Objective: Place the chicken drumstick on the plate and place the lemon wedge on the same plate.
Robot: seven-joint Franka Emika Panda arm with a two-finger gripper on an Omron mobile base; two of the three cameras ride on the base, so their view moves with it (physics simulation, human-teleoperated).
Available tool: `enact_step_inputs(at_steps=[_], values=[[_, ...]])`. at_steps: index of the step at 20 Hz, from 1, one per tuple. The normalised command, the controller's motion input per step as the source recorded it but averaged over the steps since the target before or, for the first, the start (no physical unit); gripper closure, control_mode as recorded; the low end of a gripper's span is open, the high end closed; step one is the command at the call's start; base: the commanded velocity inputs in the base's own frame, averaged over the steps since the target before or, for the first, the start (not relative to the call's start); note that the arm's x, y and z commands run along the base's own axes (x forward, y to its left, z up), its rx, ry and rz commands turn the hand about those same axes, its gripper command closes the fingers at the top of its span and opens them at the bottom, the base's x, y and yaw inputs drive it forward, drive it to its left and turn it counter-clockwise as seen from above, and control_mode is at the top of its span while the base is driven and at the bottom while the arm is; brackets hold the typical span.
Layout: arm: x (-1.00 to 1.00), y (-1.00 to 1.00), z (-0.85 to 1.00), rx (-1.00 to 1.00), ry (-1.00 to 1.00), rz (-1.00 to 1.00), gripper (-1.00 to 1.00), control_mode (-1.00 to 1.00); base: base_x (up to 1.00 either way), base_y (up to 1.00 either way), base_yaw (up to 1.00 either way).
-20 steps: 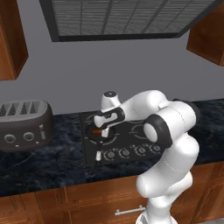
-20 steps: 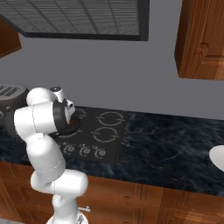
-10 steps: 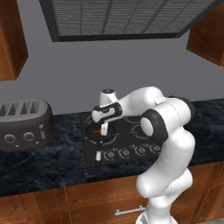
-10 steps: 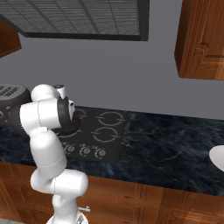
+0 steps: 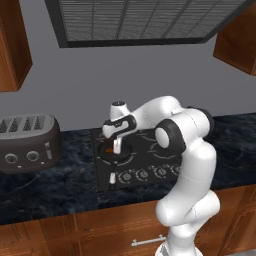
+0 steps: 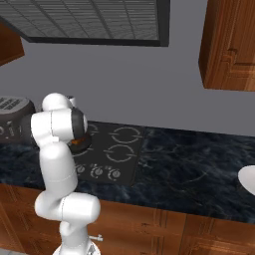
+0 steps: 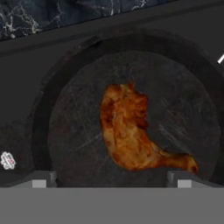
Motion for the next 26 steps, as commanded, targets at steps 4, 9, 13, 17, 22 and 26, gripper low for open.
enact_step_inputs(at_steps=[4,9,13,17,22,26], values=[[0.0,0.17,-0.09,-0.09,-0.04,0.0,-1.0,-1.0,0.0,0.0,0.0],[0.05,0.07,-0.05,-0.03,0.0,0.0,-1.0,-1.0,0.0,0.0,0.0],[0.07,0.0,-0.15,-0.02,0.0,0.0,-1.0,-1.0,0.0,0.0,0.0],[0.17,0.0,-0.13,-0.01,-0.01,0.0,-1.0,-1.0,0.0,0.0,0.0],[0.09,0.0,-0.11,-0.01,-0.02,0.0,-1.0,-1.0,0.0,0.0,0.0],[0.03,0.0,-0.11,0.0,0.0,0.0,-1.0,-1.0,0.0,0.0,0.0]])
